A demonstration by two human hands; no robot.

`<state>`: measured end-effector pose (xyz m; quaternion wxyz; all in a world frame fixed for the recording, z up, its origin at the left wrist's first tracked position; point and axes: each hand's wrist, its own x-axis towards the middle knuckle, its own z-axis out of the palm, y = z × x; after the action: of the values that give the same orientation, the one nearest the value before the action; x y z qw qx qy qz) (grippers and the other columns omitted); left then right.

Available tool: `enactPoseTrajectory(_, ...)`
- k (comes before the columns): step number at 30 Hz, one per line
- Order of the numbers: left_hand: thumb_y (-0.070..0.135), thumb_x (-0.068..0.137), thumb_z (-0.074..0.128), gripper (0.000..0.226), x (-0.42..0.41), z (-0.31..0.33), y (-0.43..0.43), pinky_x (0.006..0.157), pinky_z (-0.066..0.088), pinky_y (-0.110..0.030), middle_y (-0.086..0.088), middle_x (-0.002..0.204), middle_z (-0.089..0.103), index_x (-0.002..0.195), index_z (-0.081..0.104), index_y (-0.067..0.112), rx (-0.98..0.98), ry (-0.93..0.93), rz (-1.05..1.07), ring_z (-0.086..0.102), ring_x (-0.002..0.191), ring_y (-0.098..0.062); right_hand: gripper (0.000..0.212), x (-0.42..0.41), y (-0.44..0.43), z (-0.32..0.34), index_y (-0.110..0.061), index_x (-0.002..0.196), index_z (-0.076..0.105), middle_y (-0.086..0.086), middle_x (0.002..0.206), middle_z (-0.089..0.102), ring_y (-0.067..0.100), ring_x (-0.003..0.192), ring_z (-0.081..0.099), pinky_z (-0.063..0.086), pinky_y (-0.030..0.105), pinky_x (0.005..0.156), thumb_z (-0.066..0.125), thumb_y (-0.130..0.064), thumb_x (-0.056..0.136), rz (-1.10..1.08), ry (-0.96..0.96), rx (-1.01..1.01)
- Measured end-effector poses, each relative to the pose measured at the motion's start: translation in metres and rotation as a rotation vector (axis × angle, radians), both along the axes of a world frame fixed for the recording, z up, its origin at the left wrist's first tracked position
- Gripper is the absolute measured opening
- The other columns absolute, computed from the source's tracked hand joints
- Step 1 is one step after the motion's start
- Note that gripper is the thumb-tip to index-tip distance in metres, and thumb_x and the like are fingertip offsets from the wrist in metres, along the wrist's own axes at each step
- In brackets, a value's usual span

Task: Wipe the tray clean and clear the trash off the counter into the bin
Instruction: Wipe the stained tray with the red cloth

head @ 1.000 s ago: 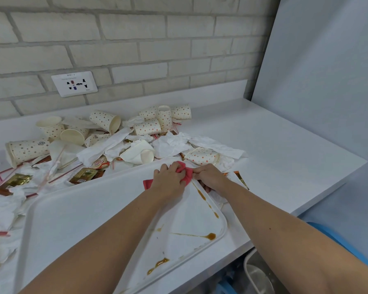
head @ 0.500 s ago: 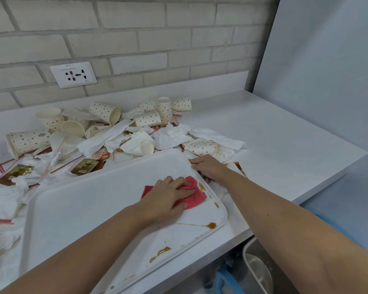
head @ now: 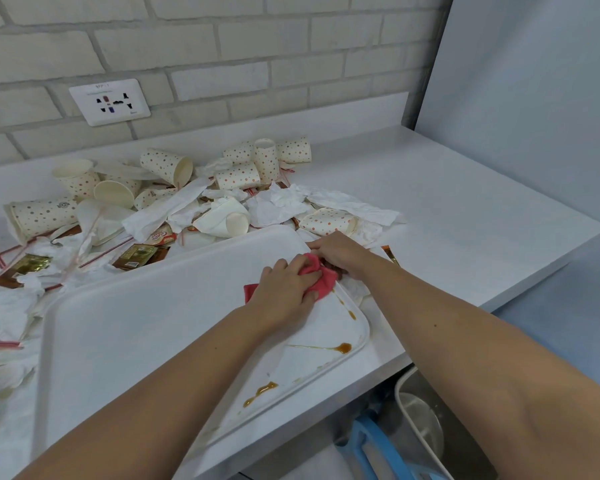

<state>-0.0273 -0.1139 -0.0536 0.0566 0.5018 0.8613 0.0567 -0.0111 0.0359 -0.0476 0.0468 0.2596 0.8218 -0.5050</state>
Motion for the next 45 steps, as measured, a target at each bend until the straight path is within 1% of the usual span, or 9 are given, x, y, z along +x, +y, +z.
enactPoseTrajectory(8,0.034,0.096,0.036,0.044,0.007,0.006,-0.032,0.088,0.027,-0.029,0.012,0.145,0.027,0.140,0.035,0.040,-0.060,-0.077,-0.260,0.036,0.114,-0.015,0.043,0.006,-0.001,0.003,-0.014,0.129,0.058,0.004,0.060,0.050,0.015,0.047,0.041,0.036,0.020,0.039,0.040,0.001,0.093,0.033,-0.005,0.034)
enactPoseTrajectory(14,0.043,0.083,0.025,0.057,-0.005,0.005,-0.049,0.091,0.028,-0.029,0.014,0.146,0.026,0.140,0.035,0.042,-0.094,-0.096,-0.200,0.035,0.115,-0.015,0.039,0.010,-0.002,0.013,0.001,0.126,0.058,0.001,0.058,0.047,0.005,0.042,0.045,0.037,0.011,0.039,0.046,-0.001,0.089,0.157,-0.054,0.259)
enactPoseTrajectory(16,0.042,0.083,0.026,0.057,-0.003,0.006,-0.048,0.089,0.026,-0.028,0.013,0.145,0.027,0.140,0.035,0.041,-0.081,-0.118,-0.188,0.034,0.115,-0.015,0.044,0.018,-0.002,0.018,-0.007,0.135,0.049,0.003,0.059,0.052,0.011,0.046,0.050,0.044,0.016,0.045,0.049,-0.005,0.092,0.217,-0.118,0.288)
enactPoseTrajectory(18,0.040,0.089,0.031,0.051,-0.002,0.008,-0.044,0.091,0.027,-0.029,0.011,0.146,0.027,0.140,0.035,0.040,-0.076,-0.119,-0.158,0.034,0.115,-0.017,0.051,0.028,-0.001,0.017,-0.022,0.141,0.042,0.006,0.064,0.055,0.018,0.054,0.053,0.050,0.024,0.055,0.047,-0.006,0.093,0.254,-0.148,0.264)
enactPoseTrajectory(20,0.031,0.095,0.039,0.046,0.002,0.009,-0.033,0.094,0.028,-0.031,0.008,0.146,0.027,0.141,0.036,0.036,-0.056,-0.117,-0.122,0.034,0.116,-0.019,0.050,0.034,0.002,0.014,-0.029,0.137,0.048,0.006,0.061,0.052,0.016,0.049,0.047,0.046,0.022,0.047,0.047,-0.005,0.093,0.199,-0.138,0.133)
enactPoseTrajectory(25,0.028,0.095,0.039,0.045,0.027,0.005,-0.008,0.094,0.030,-0.035,0.001,0.141,0.030,0.139,0.038,0.034,-0.039,-0.050,-0.105,0.035,0.116,-0.024,0.048,0.033,0.005,0.003,-0.029,0.124,0.062,0.005,0.057,0.043,0.009,0.035,0.034,0.030,0.016,0.035,0.048,-0.002,0.087,0.116,-0.128,-0.025)
enactPoseTrajectory(32,0.029,0.098,0.037,0.045,0.044,0.005,-0.017,0.100,0.025,-0.034,0.007,0.147,0.023,0.142,0.033,0.038,-0.078,-0.093,-0.232,0.031,0.119,-0.021,0.052,0.035,0.001,0.009,-0.025,0.132,0.055,0.007,0.055,0.044,0.010,0.033,0.036,0.032,0.015,0.034,0.041,0.003,0.091,0.099,-0.124,-0.026)
enactPoseTrajectory(40,0.019,0.098,0.039,0.045,0.029,0.013,-0.049,0.087,0.021,-0.026,0.015,0.147,0.024,0.135,0.041,0.045,-0.175,-0.156,-0.373,0.030,0.111,-0.014,0.046,0.034,0.006,0.008,-0.021,0.138,0.048,0.006,0.060,0.046,0.012,0.043,0.041,0.037,0.017,0.037,0.047,-0.004,0.096,0.081,-0.173,-0.077)
enactPoseTrajectory(45,0.020,0.099,0.038,0.046,0.020,0.014,-0.063,0.084,0.021,-0.025,0.018,0.148,0.023,0.137,0.037,0.046,-0.175,-0.147,-0.340,0.027,0.105,-0.009,0.044,0.034,0.004,0.007,-0.020,0.138,0.048,0.005,0.060,0.046,0.007,0.033,0.043,0.037,0.016,0.035,0.047,-0.005,0.097,0.074,-0.173,-0.073)
